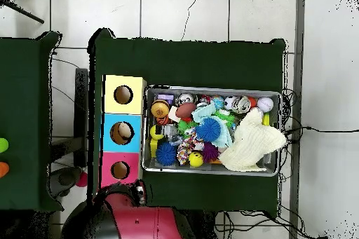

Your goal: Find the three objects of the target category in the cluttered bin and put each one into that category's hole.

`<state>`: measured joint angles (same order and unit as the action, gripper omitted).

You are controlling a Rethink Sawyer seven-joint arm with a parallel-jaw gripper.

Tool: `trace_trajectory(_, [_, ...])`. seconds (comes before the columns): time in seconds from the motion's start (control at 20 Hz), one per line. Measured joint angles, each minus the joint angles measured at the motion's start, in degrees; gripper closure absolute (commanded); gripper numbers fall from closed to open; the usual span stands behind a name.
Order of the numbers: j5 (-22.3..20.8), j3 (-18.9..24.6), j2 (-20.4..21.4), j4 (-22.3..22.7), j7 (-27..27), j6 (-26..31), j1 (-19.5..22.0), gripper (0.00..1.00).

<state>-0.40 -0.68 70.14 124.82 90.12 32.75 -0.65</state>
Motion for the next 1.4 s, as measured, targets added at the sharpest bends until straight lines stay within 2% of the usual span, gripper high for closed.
trace_trajectory(0.35, [-0.28, -0.21, 0.11, -0.02, 0.0, 0.0, 0.25, 0.0])
trace_trajectory(0.65, [-1.82, -0.26, -0.74, -1.0, 0.0, 0.0, 2.99, 0.0])
trace_trajectory(1.1, [-4.55, -0.26, -4.91, -5.04, 0.0, -0.83, 8.42, 0.0])
trace_trajectory(1.4, [-6.98, -0.22, -8.17, -6.68, 0.0, -4.52, 10.46, 0.0])
